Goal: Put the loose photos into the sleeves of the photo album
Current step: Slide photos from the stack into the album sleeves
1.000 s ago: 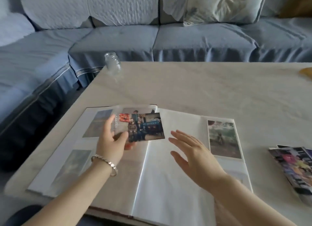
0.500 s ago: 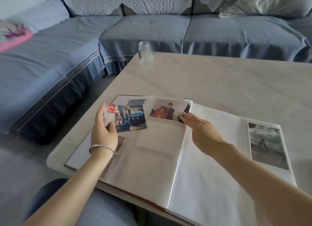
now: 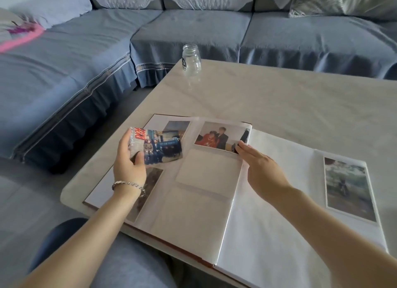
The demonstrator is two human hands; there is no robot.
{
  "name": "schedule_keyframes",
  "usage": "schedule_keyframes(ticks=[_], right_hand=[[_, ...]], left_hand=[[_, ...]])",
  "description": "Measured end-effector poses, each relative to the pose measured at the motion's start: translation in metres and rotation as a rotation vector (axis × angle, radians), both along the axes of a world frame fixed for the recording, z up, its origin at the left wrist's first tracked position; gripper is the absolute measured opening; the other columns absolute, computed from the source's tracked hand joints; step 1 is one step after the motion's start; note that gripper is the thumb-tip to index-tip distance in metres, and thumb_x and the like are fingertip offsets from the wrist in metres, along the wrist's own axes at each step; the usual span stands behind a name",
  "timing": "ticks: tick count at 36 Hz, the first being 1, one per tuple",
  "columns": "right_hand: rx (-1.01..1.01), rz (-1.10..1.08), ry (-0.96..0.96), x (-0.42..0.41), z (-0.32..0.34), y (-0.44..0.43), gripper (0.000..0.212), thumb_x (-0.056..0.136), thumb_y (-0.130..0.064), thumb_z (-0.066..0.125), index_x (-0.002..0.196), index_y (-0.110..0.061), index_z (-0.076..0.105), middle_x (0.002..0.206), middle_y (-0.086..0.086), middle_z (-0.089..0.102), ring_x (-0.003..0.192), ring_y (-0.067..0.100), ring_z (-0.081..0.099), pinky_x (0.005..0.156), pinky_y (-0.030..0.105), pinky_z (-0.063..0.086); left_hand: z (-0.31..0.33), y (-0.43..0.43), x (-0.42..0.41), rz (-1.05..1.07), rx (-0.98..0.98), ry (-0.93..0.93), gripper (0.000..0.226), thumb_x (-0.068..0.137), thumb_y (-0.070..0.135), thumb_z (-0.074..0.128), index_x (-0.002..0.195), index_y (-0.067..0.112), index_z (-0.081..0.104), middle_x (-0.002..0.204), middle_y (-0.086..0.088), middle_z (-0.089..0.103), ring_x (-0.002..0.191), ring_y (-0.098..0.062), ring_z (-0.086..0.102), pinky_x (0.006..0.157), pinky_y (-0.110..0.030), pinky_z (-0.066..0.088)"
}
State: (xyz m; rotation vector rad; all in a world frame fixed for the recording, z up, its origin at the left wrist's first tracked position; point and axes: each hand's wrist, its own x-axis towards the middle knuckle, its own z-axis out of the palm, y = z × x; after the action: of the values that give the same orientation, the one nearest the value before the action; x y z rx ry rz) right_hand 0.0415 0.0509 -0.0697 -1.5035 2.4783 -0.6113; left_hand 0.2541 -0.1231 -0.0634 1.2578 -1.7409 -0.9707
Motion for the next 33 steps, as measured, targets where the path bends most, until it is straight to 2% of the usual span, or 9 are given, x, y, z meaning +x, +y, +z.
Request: schedule_keyframes(ticks=[3,7,11,15,22,25,28,30,33], right_hand=[[0.005,0.001,-0.01,0.001,0.001,0.0,0.065,0.087,0.012,0.031,0.143,-0.02,0.035,0.151,-0.012,0.026,0.138,0.013,0.03,0.101,0.009,0.014],[0.007,0.0,-0.021,0.001,0.003,0.0,0.065,0.087,0.011,0.031,0.143,-0.022,0.035,0.151,-0.014,0.026,0.137,0.013,0.032,0.104,0.014,0.021],[0.005,0.003,-0.03,-0.002,0.002,0.0,0.066,0.087,0.011,0.031,0.142,-0.023,0.036,0.15,-0.015,0.027,0.137,0.012,0.032,0.105,0.015,0.022],[-0.004,0.006,-0.029,-0.004,-0.003,0.0,0.066,0.086,0.011,0.031,0.142,-0.024,0.038,0.149,-0.016,0.028,0.136,0.014,0.034,0.105,0.02,0.028],[0.016,0.012,-0.022,-0.008,-0.004,-0.001,0.069,0.084,0.011,0.031,0.142,-0.026,0.038,0.149,-0.019,0.028,0.134,0.012,0.035,0.099,0.015,0.028],[0.019,0.016,-0.025,-0.009,-0.003,-0.001,0.069,0.084,0.011,0.031,0.142,-0.028,0.038,0.149,-0.02,0.029,0.134,0.012,0.036,0.099,0.015,0.029],[0.022,0.016,-0.034,-0.01,-0.003,-0.001,0.07,0.084,0.011,0.031,0.141,-0.029,0.038,0.148,-0.02,0.028,0.134,0.011,0.036,0.098,0.014,0.028],[0.022,0.016,-0.038,-0.01,-0.002,-0.001,0.07,0.084,0.011,0.031,0.141,-0.029,0.038,0.148,-0.021,0.028,0.133,0.011,0.037,0.096,0.013,0.028],[0.019,0.014,-0.045,-0.011,-0.002,0.0,0.07,0.084,0.011,0.031,0.141,-0.029,0.038,0.148,-0.021,0.028,0.133,0.012,0.038,0.097,0.013,0.028]], left_hand=[[-0.005,-0.006,0.003,-0.094,0.128,0.007,0.059,0.09,-0.003,0.053,0.14,0.023,0.037,0.141,-0.006,0.043,0.125,-0.026,0.046,0.065,-0.028,0.056],[-0.003,-0.012,0.01,-0.136,0.292,0.026,0.059,0.088,-0.005,0.054,0.138,0.021,0.04,0.133,-0.008,0.049,0.118,-0.029,0.052,0.072,-0.039,0.056],[0.001,-0.028,0.025,-0.179,0.303,-0.127,0.057,0.087,-0.003,0.057,0.136,0.025,0.043,0.132,-0.006,0.053,0.118,-0.026,0.052,0.083,-0.046,0.054],[0.009,-0.031,0.03,-0.215,0.465,-0.083,0.06,0.085,-0.007,0.057,0.135,0.024,0.043,0.124,-0.01,0.055,0.108,-0.03,0.057,0.064,-0.035,0.059],[0.015,-0.02,0.006,-0.304,0.62,0.018,0.06,0.085,-0.012,0.053,0.133,0.022,0.045,0.113,-0.013,0.061,0.089,-0.023,0.065,0.059,-0.03,0.059],[0.016,-0.014,-0.008,-0.336,0.625,-0.003,0.051,0.088,-0.005,0.053,0.131,0.023,0.048,0.117,-0.014,0.06,0.088,-0.023,0.065,0.064,-0.033,0.059],[0.018,-0.01,-0.018,-0.288,0.62,-0.02,0.035,0.091,0.0,0.051,0.123,0.016,0.053,0.117,-0.015,0.058,0.093,-0.025,0.063,0.071,-0.037,0.057],[0.017,-0.008,-0.023,-0.251,0.633,-0.008,0.029,0.093,-0.003,0.047,0.117,0.012,0.053,0.119,-0.016,0.055,0.091,-0.026,0.061,0.064,-0.035,0.058],[0.014,-0.003,-0.026,-0.198,0.647,0.004,0.034,0.094,-0.008,0.041,0.123,0.005,0.051,0.113,-0.016,0.053,0.08,-0.021,0.06,0.053,-0.027,0.057]])
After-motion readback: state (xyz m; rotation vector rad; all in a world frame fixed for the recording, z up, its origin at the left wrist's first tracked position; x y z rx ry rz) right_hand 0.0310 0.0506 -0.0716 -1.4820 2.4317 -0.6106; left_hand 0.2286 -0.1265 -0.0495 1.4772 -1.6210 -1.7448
